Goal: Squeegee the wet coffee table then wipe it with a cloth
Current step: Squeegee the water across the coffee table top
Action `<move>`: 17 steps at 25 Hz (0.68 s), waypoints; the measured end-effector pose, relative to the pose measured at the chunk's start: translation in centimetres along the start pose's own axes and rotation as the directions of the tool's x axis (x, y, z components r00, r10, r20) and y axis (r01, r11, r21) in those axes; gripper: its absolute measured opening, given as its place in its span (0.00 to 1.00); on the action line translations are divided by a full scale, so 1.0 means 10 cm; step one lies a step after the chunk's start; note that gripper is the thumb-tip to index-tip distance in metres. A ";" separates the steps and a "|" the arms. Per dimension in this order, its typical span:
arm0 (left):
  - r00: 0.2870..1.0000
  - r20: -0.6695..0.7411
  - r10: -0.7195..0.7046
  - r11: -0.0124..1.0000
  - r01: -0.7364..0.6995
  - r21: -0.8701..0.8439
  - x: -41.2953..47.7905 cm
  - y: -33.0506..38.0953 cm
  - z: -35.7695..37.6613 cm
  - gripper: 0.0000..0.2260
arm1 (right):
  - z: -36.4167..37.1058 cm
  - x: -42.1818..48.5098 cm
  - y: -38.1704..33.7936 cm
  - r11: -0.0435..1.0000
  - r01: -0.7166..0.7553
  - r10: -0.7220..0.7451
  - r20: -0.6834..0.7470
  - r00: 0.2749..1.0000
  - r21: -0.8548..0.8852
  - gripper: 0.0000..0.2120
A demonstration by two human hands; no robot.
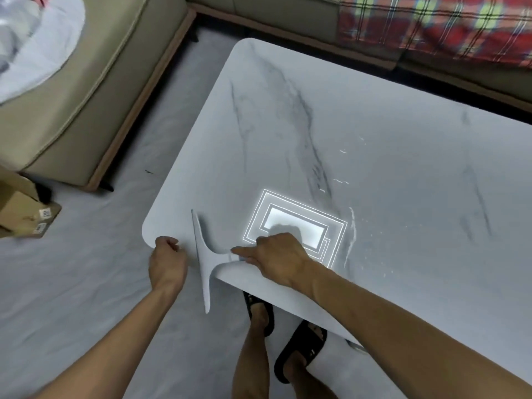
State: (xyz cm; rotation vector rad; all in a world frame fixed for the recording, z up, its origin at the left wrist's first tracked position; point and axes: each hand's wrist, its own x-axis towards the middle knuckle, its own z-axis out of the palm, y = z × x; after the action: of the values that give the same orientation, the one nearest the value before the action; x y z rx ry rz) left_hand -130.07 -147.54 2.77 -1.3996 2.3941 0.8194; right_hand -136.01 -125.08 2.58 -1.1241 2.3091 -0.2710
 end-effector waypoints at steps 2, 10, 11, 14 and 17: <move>1.000 0.023 -0.013 0.999 0.012 0.039 0.18 -0.11 -0.07 0.14 | 0.08 0.37 -0.18 1.000 0.015 -0.014 0.012 1.000 -0.013 0.19; 0.957 0.281 0.069 0.987 -0.106 0.120 0.66 0.14 0.07 0.19 | 0.14 0.15 0.43 0.991 -0.133 0.134 -0.045 0.990 0.024 0.19; 0.947 0.311 0.080 0.985 -0.123 0.121 0.69 0.24 0.13 0.19 | 0.07 -0.06 0.63 0.981 -0.189 0.191 -0.077 0.979 0.032 0.18; 0.903 0.404 0.149 0.972 -0.209 0.108 0.67 0.58 0.35 0.17 | -0.15 -0.81 1.19 0.911 -0.411 0.412 -0.168 0.895 0.044 0.22; 0.864 0.449 0.228 0.956 -0.285 0.065 0.56 0.92 0.56 0.13 | -0.28 -1.43 1.57 0.795 -0.606 0.599 -0.145 0.787 -0.006 0.19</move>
State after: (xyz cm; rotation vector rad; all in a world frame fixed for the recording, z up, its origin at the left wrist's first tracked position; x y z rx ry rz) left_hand -141.19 -144.81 -1.35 -0.7498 2.2469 0.9091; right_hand -140.92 -104.30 4.13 -0.3354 2.6694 -0.0366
